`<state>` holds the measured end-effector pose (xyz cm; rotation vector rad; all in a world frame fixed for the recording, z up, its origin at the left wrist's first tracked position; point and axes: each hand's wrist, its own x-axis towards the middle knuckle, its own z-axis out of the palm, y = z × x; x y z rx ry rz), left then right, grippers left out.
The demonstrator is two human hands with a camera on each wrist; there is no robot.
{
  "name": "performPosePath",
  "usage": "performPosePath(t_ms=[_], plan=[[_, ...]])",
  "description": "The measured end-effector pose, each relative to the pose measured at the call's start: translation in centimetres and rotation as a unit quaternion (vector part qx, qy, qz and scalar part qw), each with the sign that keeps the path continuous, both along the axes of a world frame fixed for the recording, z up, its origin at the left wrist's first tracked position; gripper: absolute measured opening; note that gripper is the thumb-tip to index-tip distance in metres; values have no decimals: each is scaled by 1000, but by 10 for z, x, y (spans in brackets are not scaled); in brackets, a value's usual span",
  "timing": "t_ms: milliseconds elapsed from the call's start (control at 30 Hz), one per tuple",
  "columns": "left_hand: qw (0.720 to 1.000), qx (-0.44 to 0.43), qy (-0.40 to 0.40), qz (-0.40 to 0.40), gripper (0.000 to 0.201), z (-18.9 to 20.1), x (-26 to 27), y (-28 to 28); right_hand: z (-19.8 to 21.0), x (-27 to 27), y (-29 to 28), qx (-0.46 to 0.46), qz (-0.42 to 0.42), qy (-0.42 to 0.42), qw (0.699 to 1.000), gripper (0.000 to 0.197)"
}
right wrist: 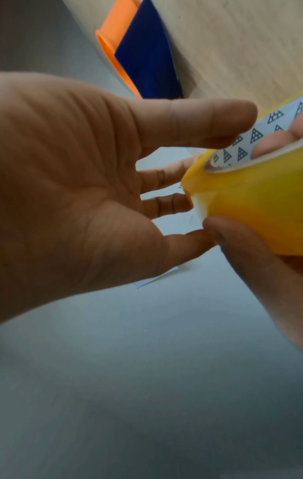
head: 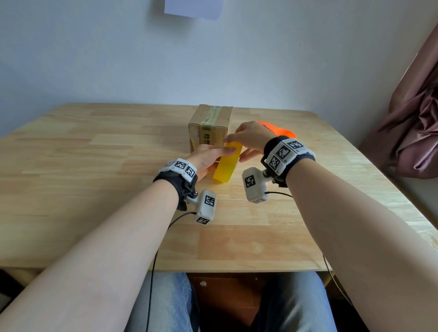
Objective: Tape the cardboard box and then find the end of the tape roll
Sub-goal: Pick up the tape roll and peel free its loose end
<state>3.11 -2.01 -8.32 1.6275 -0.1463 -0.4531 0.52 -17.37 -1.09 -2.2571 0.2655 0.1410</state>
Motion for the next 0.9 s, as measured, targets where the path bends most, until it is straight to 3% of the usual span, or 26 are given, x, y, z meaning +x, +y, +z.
performPosePath(t_ms=[67, 133, 200, 267, 400, 533, 667, 900], plan=[[1000, 5, 0, 4, 55, 0, 1, -2, 1, 0, 1, -6, -2, -2, 1000, 43], [1000, 8, -2, 9, 69, 0, 3, -3, -1, -1, 2, -7, -8, -4, 1000, 38], [1000, 6, -4, 10, 67, 0, 3, -4, -2, -2, 4, -8, -18, -6, 1000, 37], [1000, 8, -1, 14, 62, -1, 3, -4, -1, -3, 6, -5, -24, 3, 1000, 42], [1000, 22, -9, 17, 77, -2, 5, -5, 4, -5, 6, -50, -14, 18, 998, 49], [999, 38, -27, 1, 55, 0, 3, -8, 9, -8, 4, -81, -13, 35, 996, 41], [998, 47, -28, 6, 67, -2, 6, -10, 9, -10, 3, -71, -31, 22, 997, 35], [999, 32, -22, 30, 60, -6, 6, -12, -4, -2, 6, -40, -49, -29, 998, 29]])
